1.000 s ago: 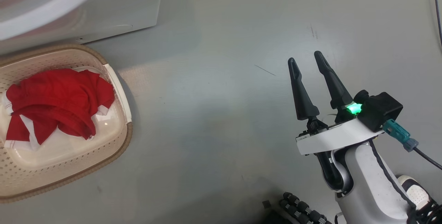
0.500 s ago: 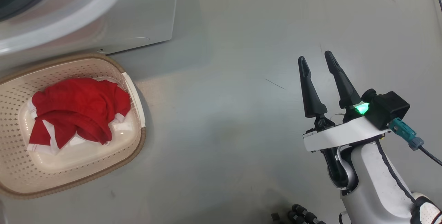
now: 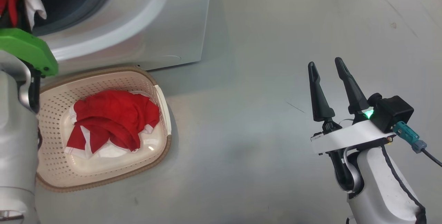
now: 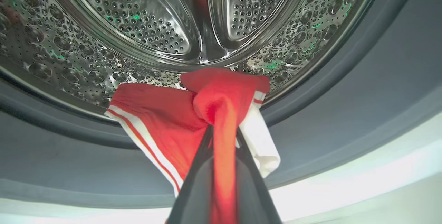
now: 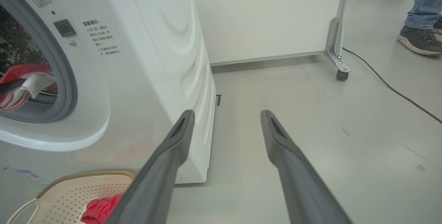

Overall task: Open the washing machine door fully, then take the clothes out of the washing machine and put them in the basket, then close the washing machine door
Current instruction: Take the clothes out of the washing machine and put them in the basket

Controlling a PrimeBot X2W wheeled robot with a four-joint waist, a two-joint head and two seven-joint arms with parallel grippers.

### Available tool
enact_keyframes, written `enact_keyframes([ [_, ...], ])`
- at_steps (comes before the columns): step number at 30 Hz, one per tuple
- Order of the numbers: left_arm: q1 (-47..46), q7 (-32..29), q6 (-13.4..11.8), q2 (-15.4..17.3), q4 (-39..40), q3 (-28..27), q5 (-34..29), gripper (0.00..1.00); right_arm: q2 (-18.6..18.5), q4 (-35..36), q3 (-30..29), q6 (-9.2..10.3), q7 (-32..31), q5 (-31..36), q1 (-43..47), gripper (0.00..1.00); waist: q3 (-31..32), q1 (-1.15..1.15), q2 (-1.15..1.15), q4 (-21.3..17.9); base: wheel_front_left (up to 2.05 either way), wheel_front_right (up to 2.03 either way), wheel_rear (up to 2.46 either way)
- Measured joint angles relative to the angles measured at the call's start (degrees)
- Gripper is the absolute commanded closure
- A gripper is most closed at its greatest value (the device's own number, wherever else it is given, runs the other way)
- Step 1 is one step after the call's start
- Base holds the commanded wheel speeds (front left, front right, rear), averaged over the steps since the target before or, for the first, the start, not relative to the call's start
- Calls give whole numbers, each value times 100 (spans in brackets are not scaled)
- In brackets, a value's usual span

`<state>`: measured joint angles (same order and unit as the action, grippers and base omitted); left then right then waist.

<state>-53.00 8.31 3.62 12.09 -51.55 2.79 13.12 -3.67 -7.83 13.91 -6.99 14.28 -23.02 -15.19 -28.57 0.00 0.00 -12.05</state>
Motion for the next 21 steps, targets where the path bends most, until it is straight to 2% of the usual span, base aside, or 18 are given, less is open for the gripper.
enact_keyframes([
  [11,664,432,215,-183,-71,182,43,100,-9,-111,-12,0,0,18,313,0,606,0,0,379,0,0,0],
  [21,1354,546,280,-415,142,319,185,100,-7,-183,-21,0,0,18,540,0,1121,0,0,584,0,0,0],
])
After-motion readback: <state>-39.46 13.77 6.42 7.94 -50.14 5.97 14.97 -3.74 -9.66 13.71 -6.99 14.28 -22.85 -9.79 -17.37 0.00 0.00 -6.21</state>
